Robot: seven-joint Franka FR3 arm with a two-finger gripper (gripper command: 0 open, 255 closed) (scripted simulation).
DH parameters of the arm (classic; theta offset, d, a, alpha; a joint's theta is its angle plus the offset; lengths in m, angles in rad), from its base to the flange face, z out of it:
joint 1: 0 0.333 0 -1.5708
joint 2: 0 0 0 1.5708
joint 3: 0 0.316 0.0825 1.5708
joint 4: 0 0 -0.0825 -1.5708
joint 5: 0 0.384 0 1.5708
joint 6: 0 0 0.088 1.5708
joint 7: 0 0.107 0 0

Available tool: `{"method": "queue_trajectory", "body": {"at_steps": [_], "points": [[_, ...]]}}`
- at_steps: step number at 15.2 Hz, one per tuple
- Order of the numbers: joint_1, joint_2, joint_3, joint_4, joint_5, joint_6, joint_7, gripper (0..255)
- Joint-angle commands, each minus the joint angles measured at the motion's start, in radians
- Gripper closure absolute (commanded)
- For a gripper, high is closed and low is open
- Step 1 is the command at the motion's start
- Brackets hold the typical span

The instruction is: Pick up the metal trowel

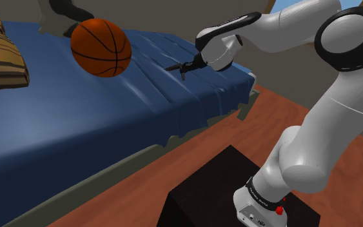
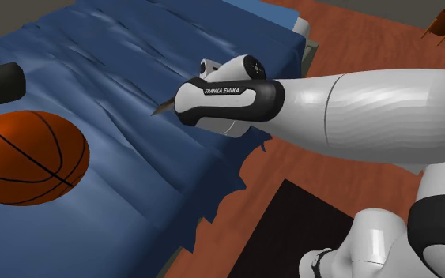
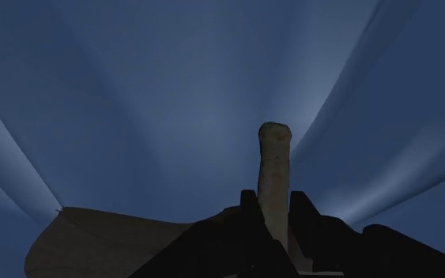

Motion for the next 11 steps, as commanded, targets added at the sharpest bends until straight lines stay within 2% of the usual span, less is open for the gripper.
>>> {"method": "queue_trajectory", "body": {"at_steps": [1, 6, 11], "points": [[-0.001, -0.015, -0.002, 0.0, -0.054, -0.008, 0.047, 255], [-0.016, -0.058, -0.001, 0.009, -0.204, -0.043, 0.179, 255], [-0.037, -0.095, 0.01, 0.029, -0.323, -0.088, 0.286, 255]]}}
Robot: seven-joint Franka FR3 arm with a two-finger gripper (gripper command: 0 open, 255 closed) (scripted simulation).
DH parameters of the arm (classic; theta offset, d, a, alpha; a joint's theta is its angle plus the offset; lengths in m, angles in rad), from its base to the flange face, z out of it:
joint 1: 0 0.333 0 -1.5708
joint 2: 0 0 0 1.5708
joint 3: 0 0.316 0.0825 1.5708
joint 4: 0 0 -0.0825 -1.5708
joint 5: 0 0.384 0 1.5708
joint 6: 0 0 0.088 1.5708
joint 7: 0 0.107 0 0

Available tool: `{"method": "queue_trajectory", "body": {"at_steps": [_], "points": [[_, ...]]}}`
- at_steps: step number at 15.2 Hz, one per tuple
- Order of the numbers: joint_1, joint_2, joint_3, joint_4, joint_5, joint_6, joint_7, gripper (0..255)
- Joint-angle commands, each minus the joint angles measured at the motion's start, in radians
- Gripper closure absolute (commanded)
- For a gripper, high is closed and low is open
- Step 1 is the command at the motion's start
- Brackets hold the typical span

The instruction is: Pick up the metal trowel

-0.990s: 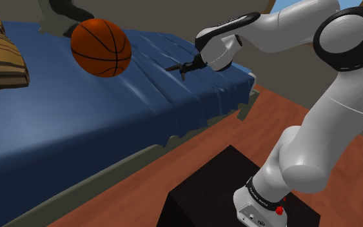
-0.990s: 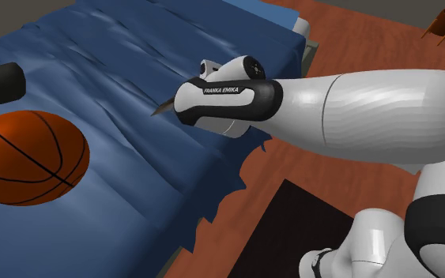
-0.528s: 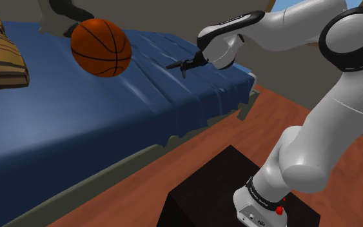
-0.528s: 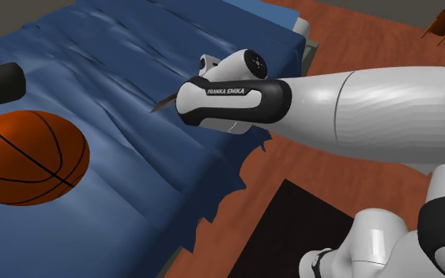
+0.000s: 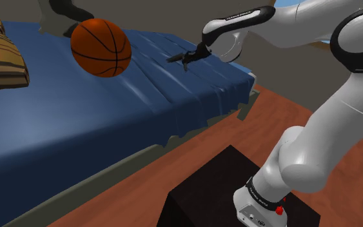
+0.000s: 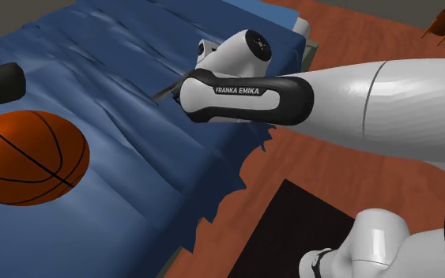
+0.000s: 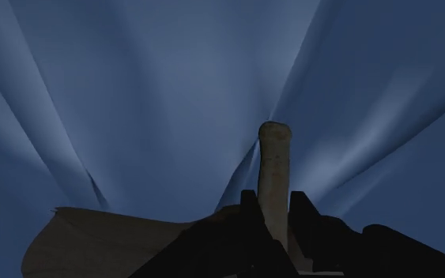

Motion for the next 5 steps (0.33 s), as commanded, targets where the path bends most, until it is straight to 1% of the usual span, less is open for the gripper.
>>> {"method": "queue_trajectory", "body": {"at_steps": [1, 3, 5], "points": [[-0.009, -0.015, 0.005, 0.009, -0.046, -0.02, 0.041, 255], [-0.018, -0.027, 0.011, 0.022, -0.084, -0.04, 0.075, 255], [-0.019, -0.028, 0.012, 0.023, -0.086, -0.042, 0.077, 255]]}}
